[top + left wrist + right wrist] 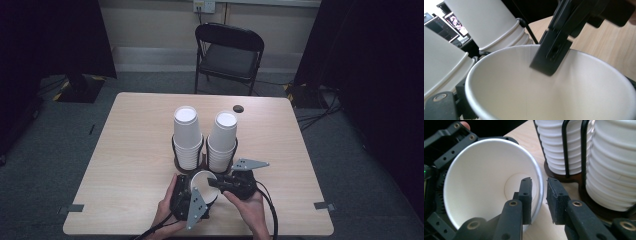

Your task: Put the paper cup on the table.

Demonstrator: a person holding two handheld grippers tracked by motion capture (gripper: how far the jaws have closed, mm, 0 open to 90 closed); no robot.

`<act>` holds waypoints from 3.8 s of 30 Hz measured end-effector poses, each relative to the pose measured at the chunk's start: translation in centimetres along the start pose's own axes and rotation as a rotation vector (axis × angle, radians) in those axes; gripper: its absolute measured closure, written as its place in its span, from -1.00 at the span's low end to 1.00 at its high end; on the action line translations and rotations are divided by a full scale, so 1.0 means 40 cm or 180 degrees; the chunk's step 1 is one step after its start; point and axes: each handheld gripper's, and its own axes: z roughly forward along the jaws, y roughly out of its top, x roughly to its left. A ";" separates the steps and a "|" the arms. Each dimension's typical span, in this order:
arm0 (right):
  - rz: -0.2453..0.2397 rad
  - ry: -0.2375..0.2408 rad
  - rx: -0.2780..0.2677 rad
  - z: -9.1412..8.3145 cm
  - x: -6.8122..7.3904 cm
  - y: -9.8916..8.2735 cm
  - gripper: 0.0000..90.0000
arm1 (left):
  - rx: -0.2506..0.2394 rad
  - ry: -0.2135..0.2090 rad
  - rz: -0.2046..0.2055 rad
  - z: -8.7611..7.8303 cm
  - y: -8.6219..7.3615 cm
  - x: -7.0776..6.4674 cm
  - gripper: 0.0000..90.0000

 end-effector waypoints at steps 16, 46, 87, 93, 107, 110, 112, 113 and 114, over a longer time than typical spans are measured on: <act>-0.0056 -0.0083 -0.0577 -0.033 0.000 -0.021 0.42 | -0.0008 -0.0035 -0.0556 -0.007 -0.031 0.046 -0.79; 0.0014 -0.1321 -0.1148 -0.082 -0.085 -0.167 -0.23 | -0.0068 0.0291 -0.1594 -0.069 -0.132 0.228 -0.79; -0.0025 -0.1737 -0.1400 -0.088 -0.100 -0.206 -0.63 | 0.0138 0.0722 -0.2253 0.049 -0.221 0.474 -0.83; -0.0024 -0.1730 -0.1400 -0.088 -0.099 -0.207 -0.63 | 0.0184 0.0705 -0.2248 0.075 -0.239 0.480 -0.84; -0.0116 -0.1776 -0.1304 -0.080 -0.092 -0.203 -0.62 | 0.0264 0.0717 -0.2238 0.109 -0.270 0.477 -0.84; -0.0105 -0.1765 -0.1319 -0.081 -0.092 -0.204 -0.62 | 0.0340 0.0728 -0.2214 0.117 -0.277 0.472 -0.84; -0.0111 -0.1762 -0.1314 -0.081 -0.092 -0.204 -0.62 | 0.0375 0.0713 -0.2199 0.123 -0.282 0.470 -0.84; -0.0111 -0.1762 -0.1314 -0.081 -0.092 -0.204 -0.62 | 0.0387 0.0699 -0.2226 0.125 -0.286 0.469 -0.84; -0.0111 -0.1760 -0.1312 -0.080 -0.092 -0.204 -0.62 | 0.0399 0.0686 -0.2258 0.127 -0.291 0.469 -0.84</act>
